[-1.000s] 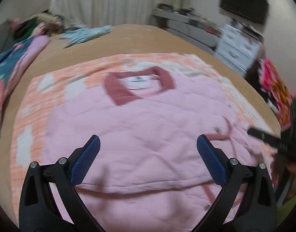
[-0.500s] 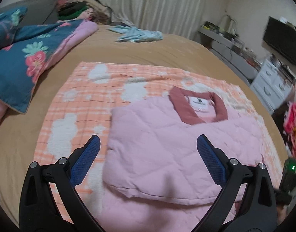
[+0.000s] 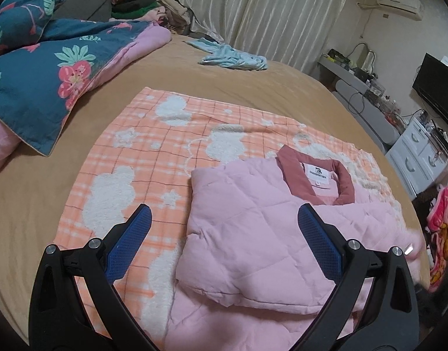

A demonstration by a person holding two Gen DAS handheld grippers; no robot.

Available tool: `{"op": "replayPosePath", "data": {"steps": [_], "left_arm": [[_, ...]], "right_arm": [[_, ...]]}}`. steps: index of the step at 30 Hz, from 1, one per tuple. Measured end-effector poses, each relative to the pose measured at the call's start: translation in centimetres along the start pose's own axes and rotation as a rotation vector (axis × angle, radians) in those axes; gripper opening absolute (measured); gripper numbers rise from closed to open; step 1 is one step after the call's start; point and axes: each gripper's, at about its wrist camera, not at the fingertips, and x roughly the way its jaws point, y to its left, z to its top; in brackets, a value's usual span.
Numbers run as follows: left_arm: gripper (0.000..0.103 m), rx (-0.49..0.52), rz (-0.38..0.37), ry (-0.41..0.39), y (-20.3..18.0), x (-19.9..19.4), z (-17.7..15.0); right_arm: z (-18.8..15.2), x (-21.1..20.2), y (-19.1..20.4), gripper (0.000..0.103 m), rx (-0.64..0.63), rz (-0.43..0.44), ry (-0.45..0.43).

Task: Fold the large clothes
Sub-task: 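Grasp the small jacket's rose hem trim with the right tool and lift, then fold the held hem up toward the rose collar and open the right tool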

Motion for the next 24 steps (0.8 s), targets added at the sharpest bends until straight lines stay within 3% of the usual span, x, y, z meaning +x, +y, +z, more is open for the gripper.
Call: {"op": "replayPosePath", "data": {"steps": [4,10,24], "left_arm": [[0.094,0.017,-0.009,0.001,-0.7,0.5,-0.1],[0.094,0.048,-0.031,0.008,-2.6,1.6,-0.7],[0.094,0.136,-0.086,0.059,-6.6,4.3,-2.7]], "right_arm": [[4.7,-2.7,1.3,0.018,-0.135,-0.009,-0.071],[8.6,-2.6,1.0,0.018,-0.257,-0.058,-0.08],[7.3,2.3,-3.3,0.018,-0.189,-0.12,0.013]]}}
